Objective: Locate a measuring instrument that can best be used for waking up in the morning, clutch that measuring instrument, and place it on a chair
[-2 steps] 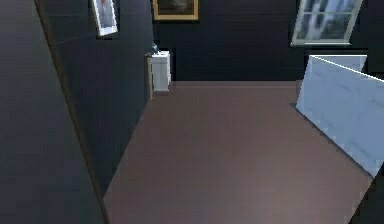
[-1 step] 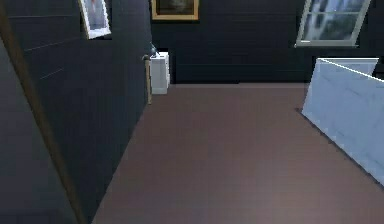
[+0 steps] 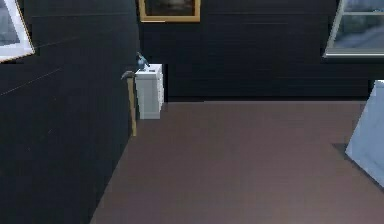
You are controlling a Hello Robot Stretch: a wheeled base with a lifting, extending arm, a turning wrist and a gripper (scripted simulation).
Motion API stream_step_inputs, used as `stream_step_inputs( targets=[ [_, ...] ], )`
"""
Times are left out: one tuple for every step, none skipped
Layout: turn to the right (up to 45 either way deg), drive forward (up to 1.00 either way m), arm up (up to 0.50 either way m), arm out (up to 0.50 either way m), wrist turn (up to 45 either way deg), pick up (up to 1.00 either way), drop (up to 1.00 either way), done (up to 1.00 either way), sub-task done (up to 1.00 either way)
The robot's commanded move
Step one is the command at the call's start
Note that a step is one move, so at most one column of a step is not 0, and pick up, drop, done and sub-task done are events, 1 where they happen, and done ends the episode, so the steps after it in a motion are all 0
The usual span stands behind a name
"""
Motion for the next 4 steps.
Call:
stream_step_inputs(
  targets=[
    [0.0,1.00,0.00,0.00,0.0,0.00,0.00,0.00,0.00],
    [3.0,0.00,0.00,0.00,0.0,0.00,0.00,0.00,0.00],
    [0.0,1.00,0.00,0.00,0.0,0.00,0.00,0.00,0.00],
    [3.0,0.00,0.00,0.00,0.0,0.00,0.00,0.00,0.00]
  ],
)
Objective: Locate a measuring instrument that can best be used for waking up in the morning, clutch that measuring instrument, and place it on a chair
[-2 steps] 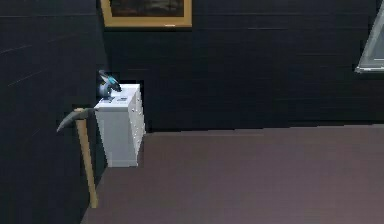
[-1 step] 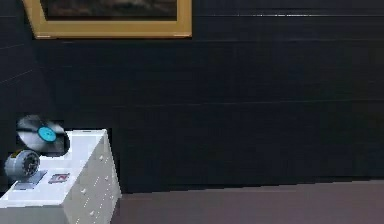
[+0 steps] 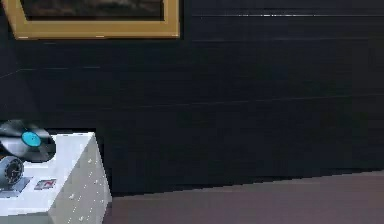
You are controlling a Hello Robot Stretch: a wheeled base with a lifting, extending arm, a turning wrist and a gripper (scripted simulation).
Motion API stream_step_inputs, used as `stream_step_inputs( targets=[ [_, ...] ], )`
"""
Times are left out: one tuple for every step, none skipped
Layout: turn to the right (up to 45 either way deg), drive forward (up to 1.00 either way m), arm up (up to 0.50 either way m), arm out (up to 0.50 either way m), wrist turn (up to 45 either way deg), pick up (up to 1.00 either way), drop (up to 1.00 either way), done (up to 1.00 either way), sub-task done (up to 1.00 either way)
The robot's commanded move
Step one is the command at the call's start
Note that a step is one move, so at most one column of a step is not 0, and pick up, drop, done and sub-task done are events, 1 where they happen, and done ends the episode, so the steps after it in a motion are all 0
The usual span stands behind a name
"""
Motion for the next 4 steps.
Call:
stream_step_inputs(
  targets=[
    [0.0,0.30,0.00,0.00,0.0,0.00,0.00,0.00,0.00],
    [-45.0,0.00,0.00,0.00,0.0,0.00,0.00,0.00,0.00],
    [-45.0,0.00,0.00,0.00,0.0,0.00,0.00,0.00,0.00],
    [-45.0,0.00,0.00,0.00,0.0,0.00,0.00,0.00,0.00]
  ],
)
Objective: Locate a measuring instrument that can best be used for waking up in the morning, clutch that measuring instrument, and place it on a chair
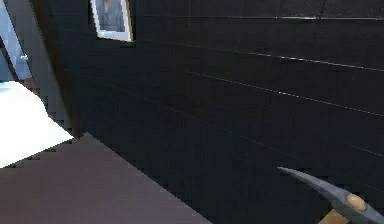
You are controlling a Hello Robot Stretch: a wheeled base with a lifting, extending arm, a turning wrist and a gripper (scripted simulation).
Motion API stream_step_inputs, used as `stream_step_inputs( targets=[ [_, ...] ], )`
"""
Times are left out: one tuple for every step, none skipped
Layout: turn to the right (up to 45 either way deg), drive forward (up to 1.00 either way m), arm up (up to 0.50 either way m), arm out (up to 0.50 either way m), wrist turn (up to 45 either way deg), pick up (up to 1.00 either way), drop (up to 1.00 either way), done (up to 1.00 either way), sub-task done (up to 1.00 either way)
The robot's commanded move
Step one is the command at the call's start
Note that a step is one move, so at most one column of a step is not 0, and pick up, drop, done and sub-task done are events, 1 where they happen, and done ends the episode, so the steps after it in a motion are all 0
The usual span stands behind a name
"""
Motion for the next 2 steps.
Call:
stream_step_inputs(
  targets=[
    [-15.0,0.00,0.00,0.00,0.0,0.00,0.00,0.00,0.00],
    [45.0,0.00,0.00,0.00,0.0,0.00,0.00,0.00,0.00]
  ],
)
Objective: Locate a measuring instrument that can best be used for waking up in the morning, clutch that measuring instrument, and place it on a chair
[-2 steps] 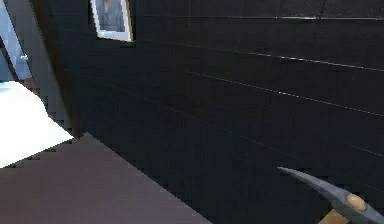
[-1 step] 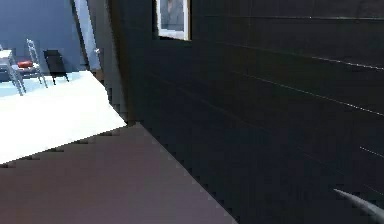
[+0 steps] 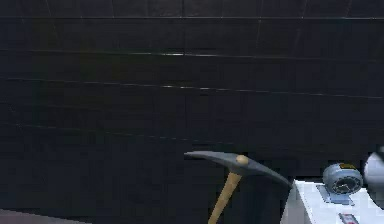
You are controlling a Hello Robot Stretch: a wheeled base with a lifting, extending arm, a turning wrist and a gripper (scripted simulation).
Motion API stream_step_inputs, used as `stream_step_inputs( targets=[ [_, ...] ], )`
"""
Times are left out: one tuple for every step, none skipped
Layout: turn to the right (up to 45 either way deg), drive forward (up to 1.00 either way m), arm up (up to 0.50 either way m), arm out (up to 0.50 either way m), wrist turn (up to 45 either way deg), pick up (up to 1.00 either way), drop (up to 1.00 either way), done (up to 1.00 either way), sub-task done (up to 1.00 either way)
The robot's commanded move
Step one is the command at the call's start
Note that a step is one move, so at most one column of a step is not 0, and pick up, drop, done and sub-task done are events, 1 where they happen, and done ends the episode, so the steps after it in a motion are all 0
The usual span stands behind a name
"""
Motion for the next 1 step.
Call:
stream_step_inputs(
  targets=[
    [24.0,0.00,0.00,0.00,0.0,0.00,0.00,0.00,0.00]
  ],
)
